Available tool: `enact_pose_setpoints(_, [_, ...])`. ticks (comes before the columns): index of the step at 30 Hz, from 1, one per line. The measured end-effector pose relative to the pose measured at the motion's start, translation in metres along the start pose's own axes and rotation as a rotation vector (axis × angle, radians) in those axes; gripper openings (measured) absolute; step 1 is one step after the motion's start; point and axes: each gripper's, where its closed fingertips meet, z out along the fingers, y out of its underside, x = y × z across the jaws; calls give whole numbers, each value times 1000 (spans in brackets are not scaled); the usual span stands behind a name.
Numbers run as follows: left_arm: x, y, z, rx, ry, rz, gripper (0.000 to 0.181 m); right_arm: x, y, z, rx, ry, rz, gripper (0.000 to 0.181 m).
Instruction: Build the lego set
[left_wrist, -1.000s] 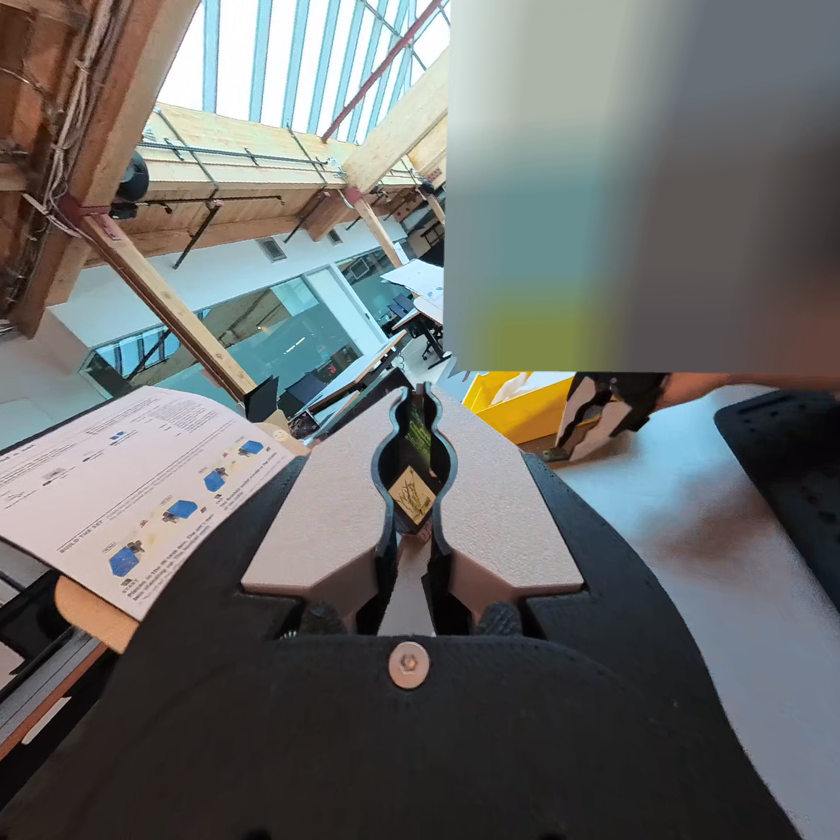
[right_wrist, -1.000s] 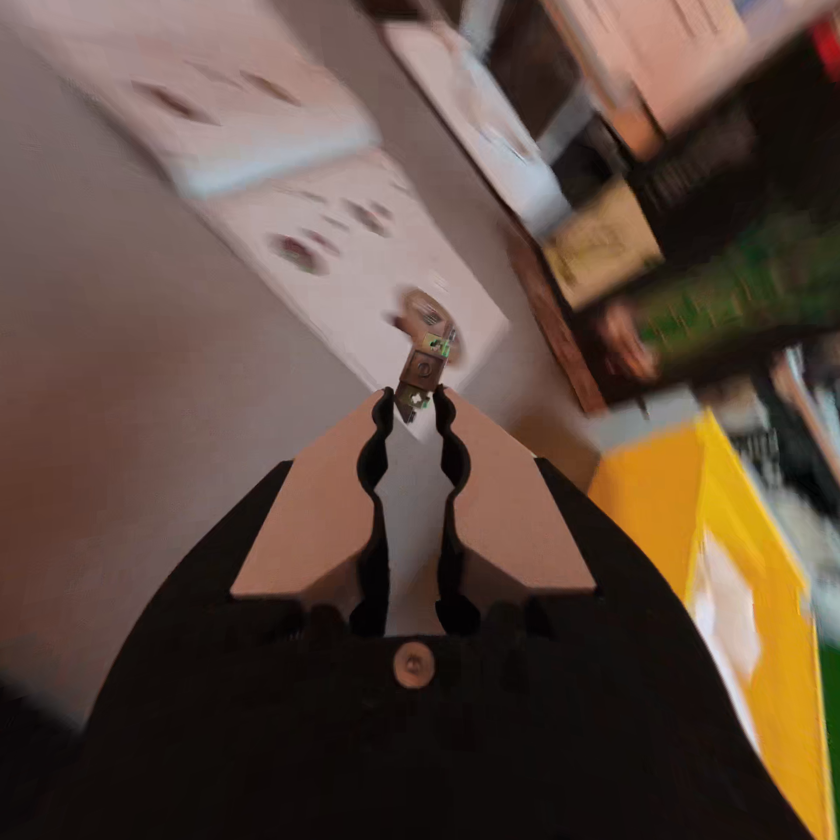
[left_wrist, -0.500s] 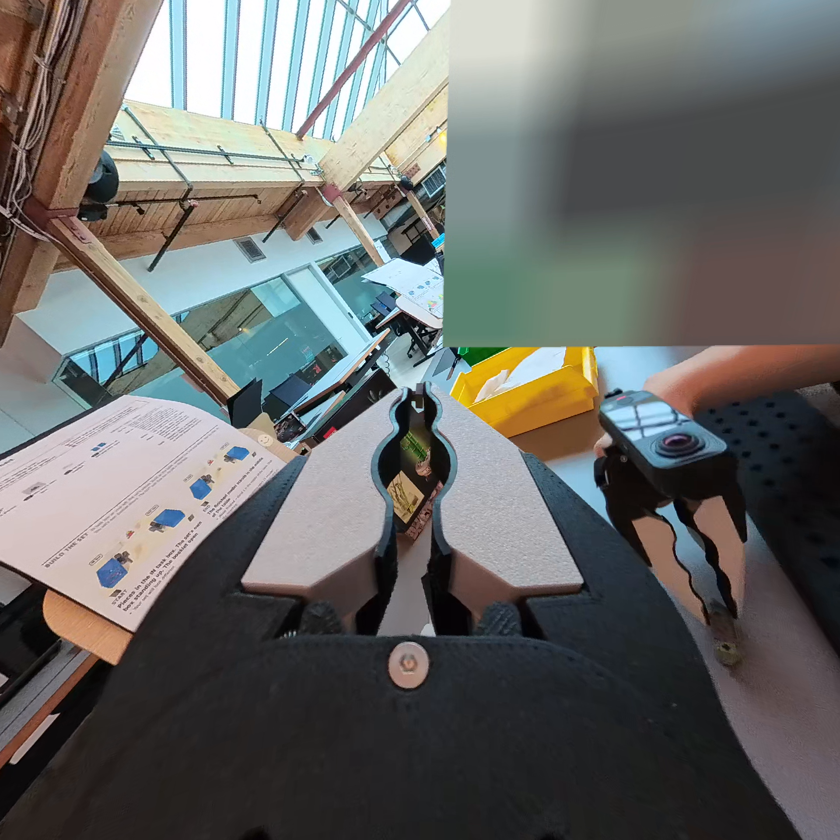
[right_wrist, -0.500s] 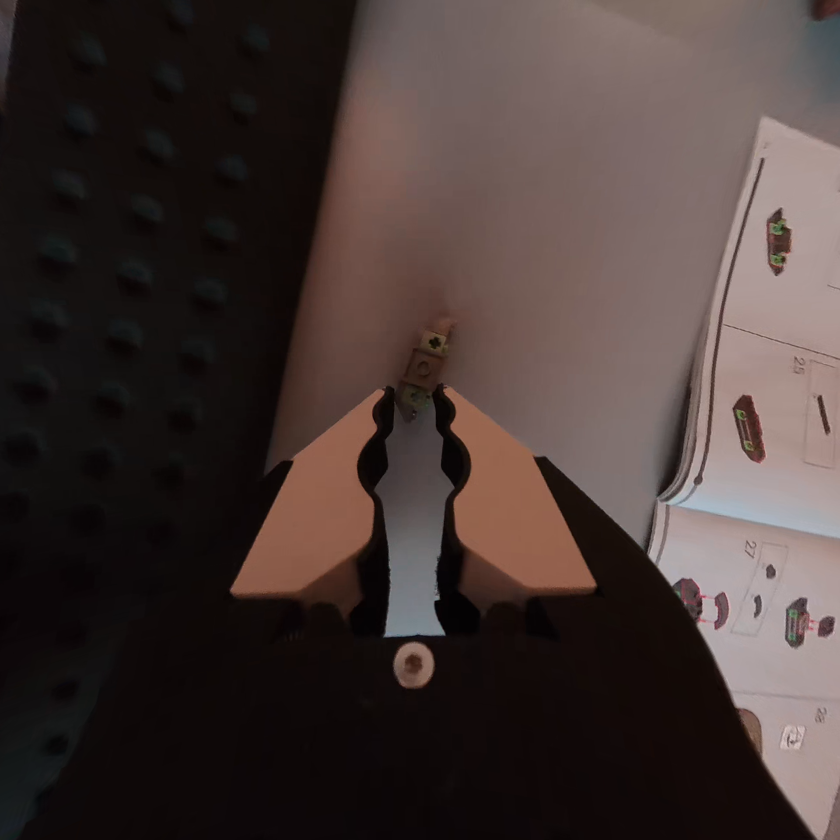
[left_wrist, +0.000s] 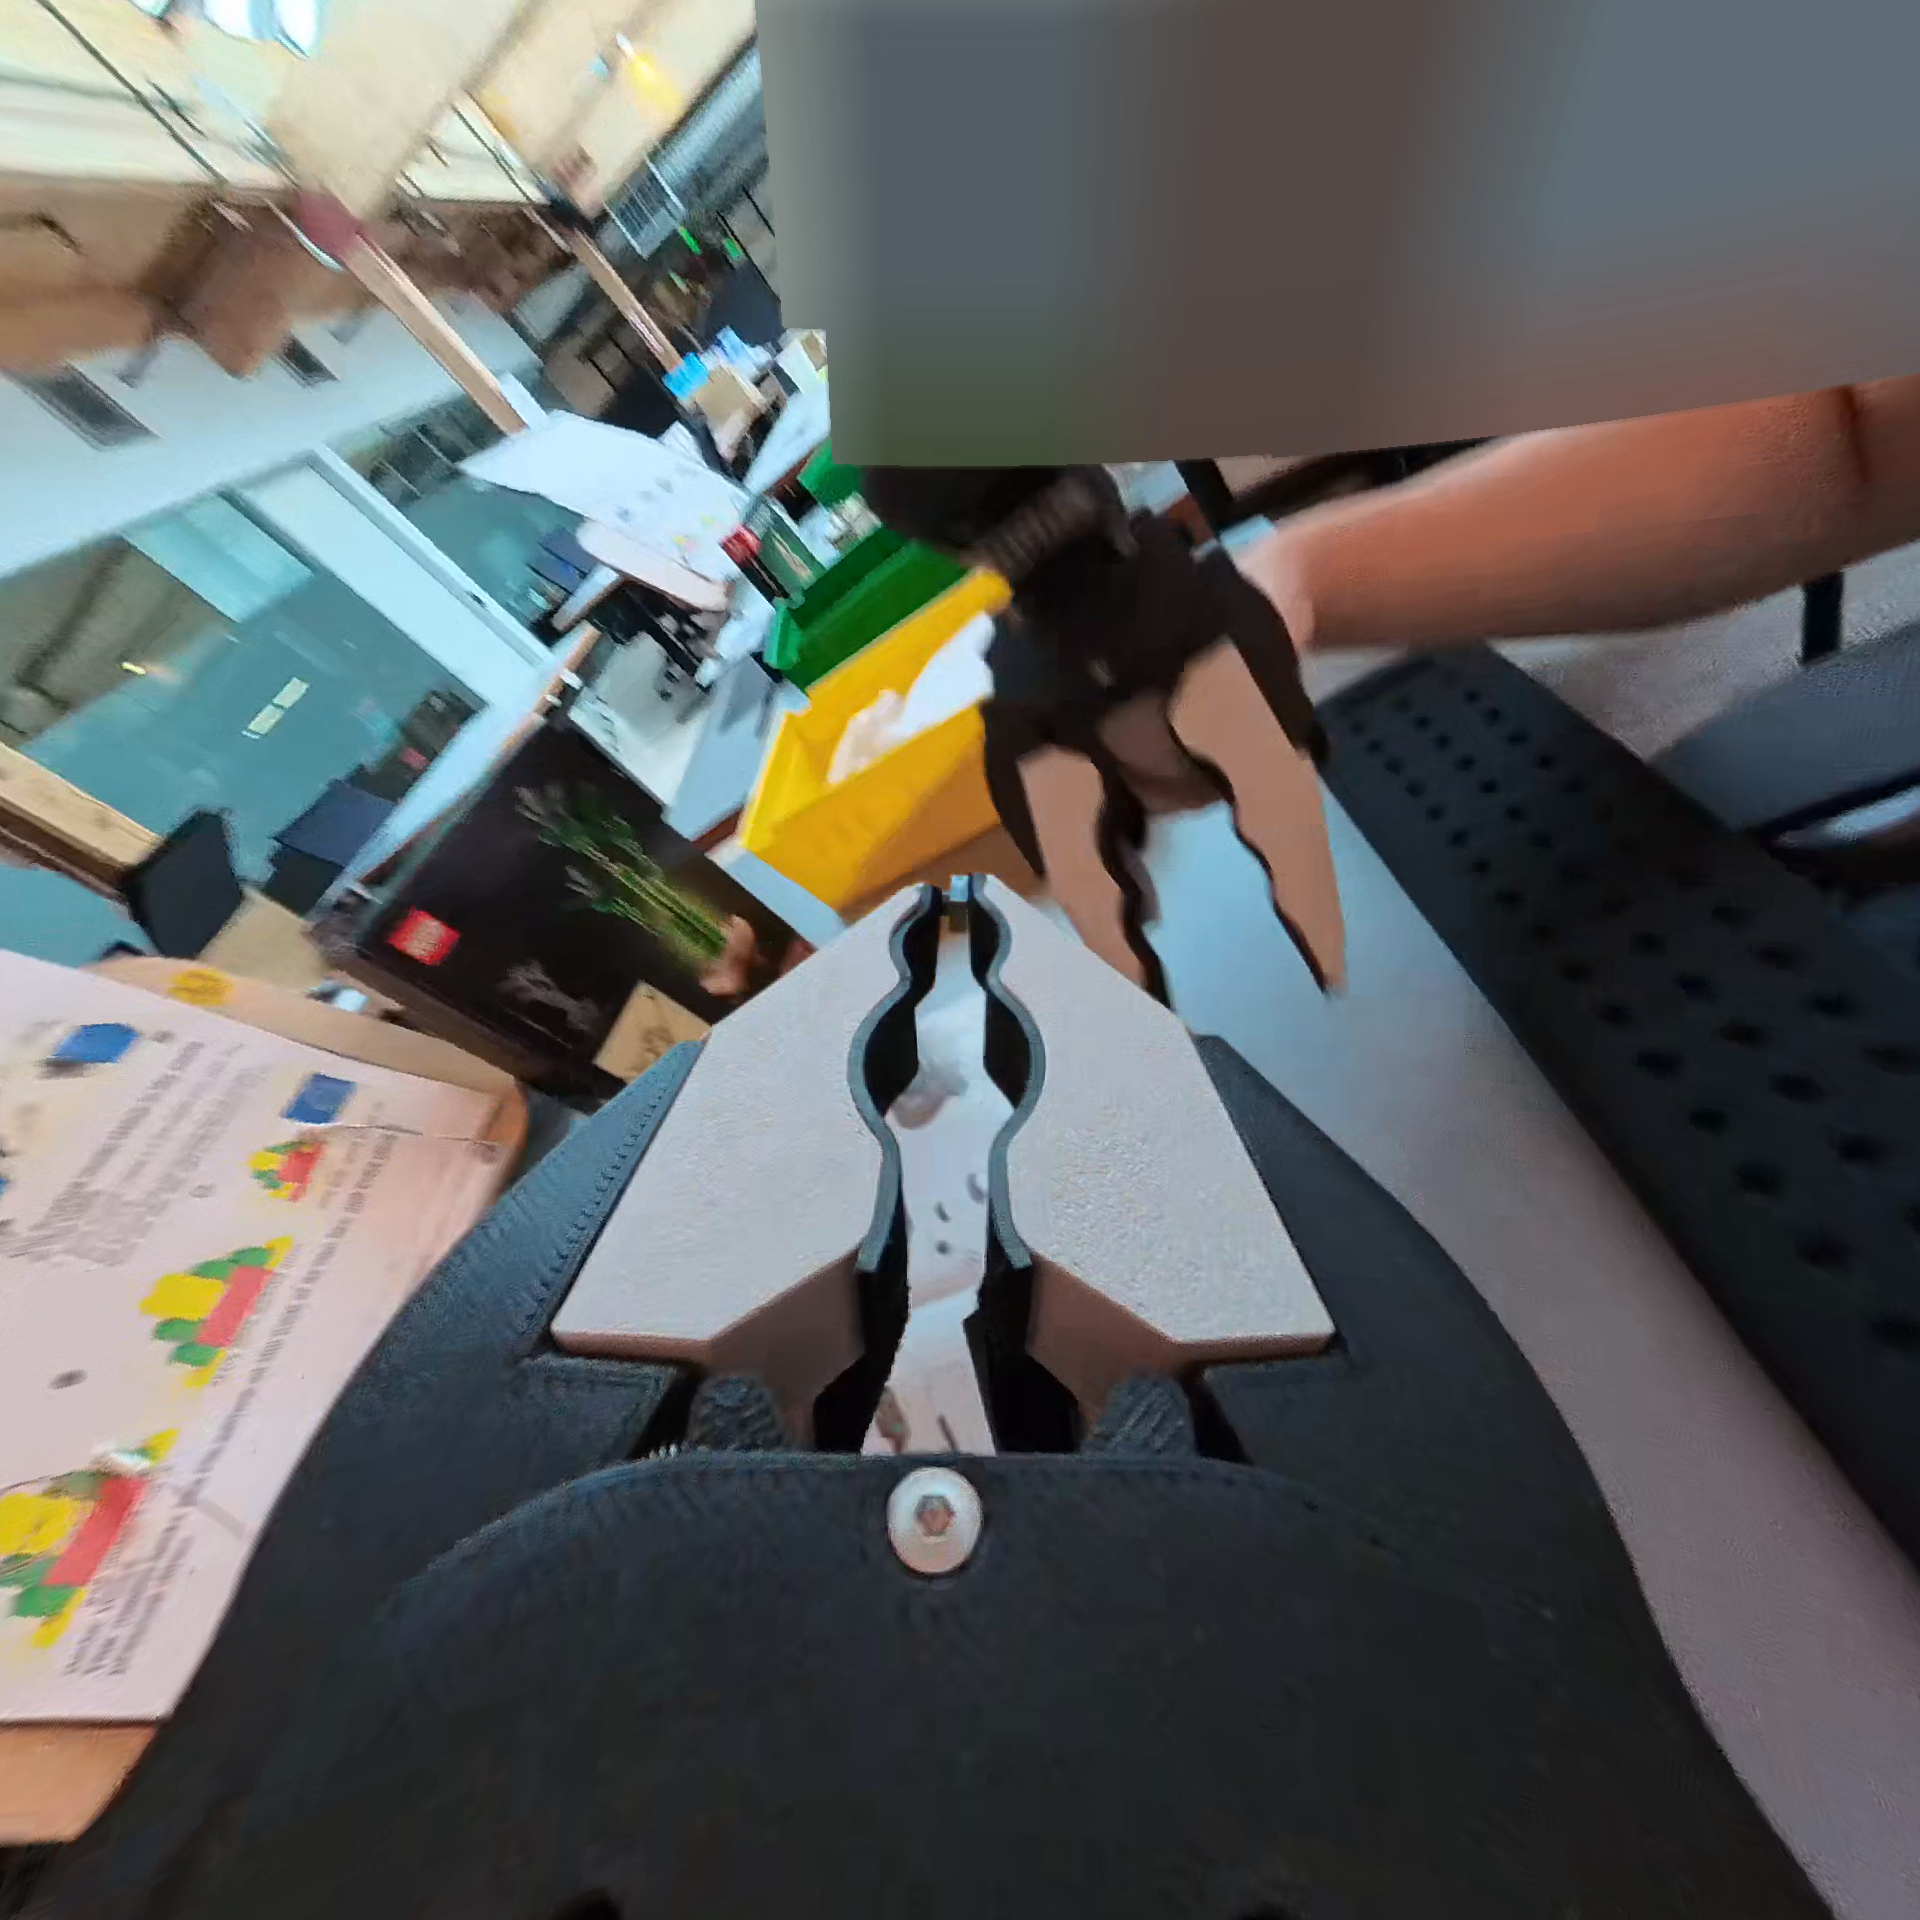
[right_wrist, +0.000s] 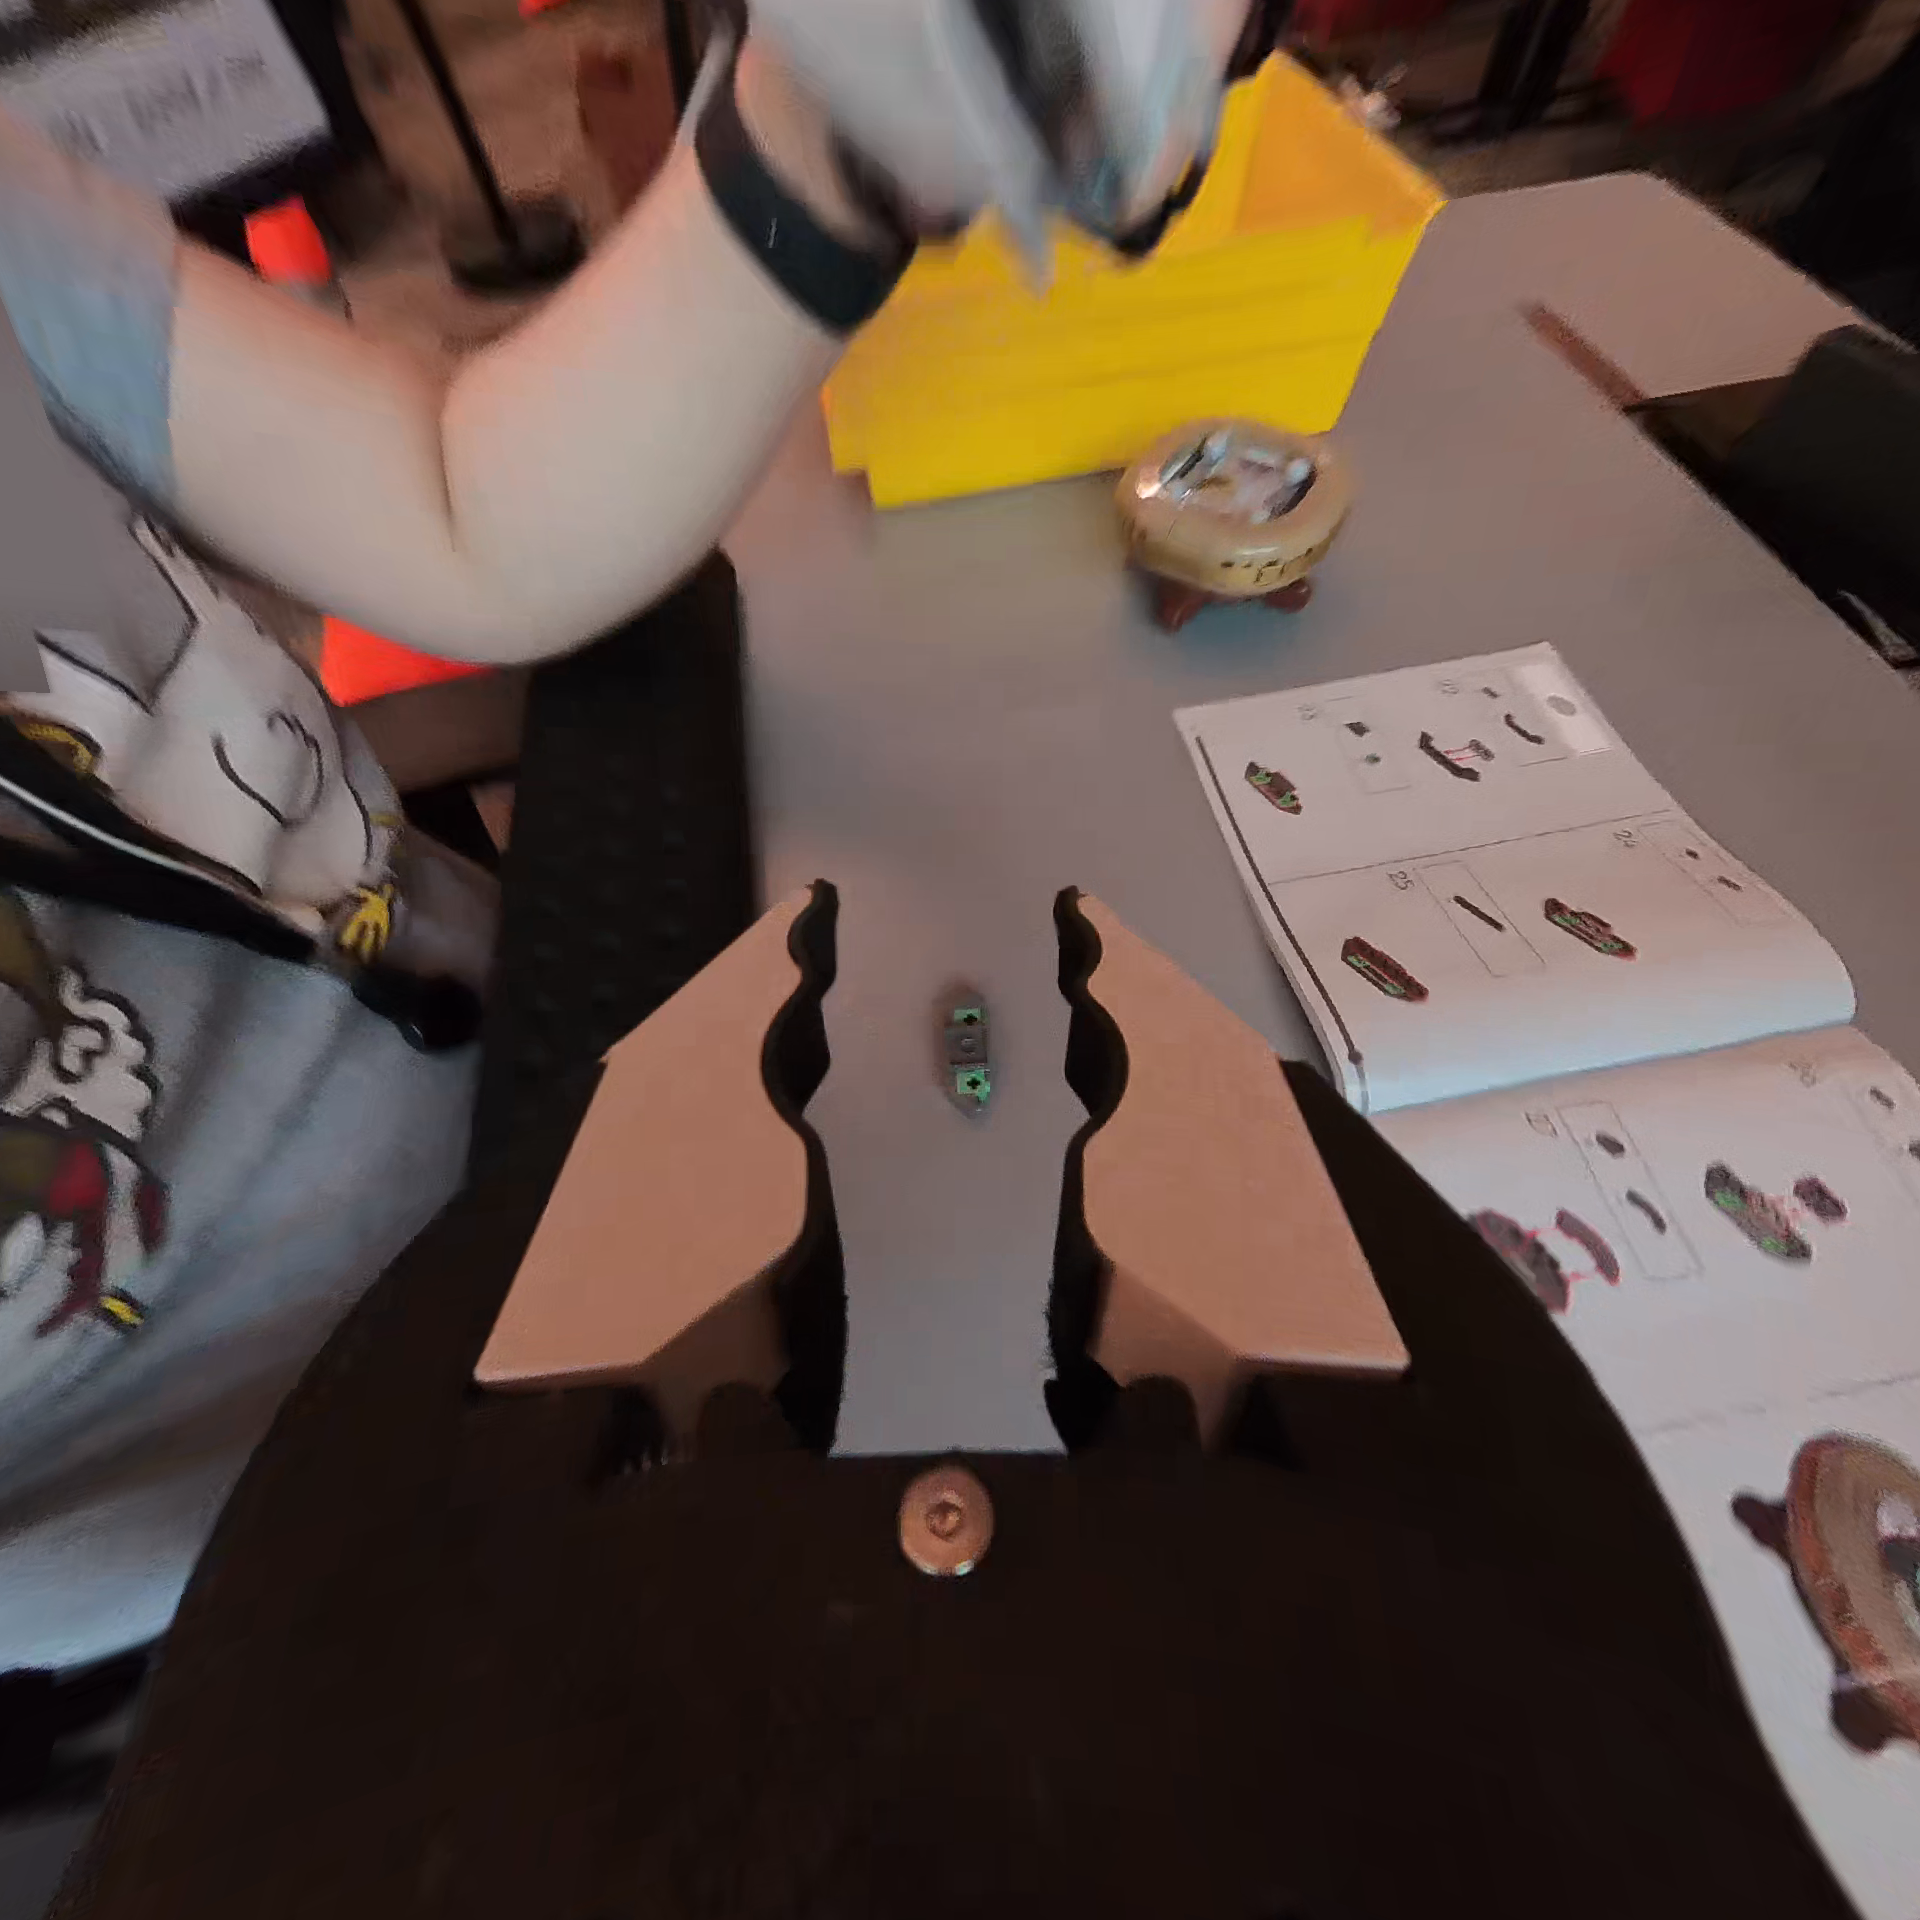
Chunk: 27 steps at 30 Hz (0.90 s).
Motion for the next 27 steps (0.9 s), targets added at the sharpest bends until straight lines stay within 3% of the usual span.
enact_pose_setpoints(4, [48,40,38,-114,150,-42,3,13,17,-27,24,104,55,38])
enact_pose_setpoints(7, [80,84,62,-193,177,-20,3,17,43,-27,24,80,87,30])
enact_pose_setpoints(11, [113,134,85,-335,277,-129,3,53,75,-26,17,177,144,30])
enact_pose_setpoints(22, [126,166,97,-491,371,-215,3,71,102,-29,9,301,106,29])
enact_pose_setpoints(27, [119,166,91,-505,330,-273,26,73,111,-28,-22,311,120,30])
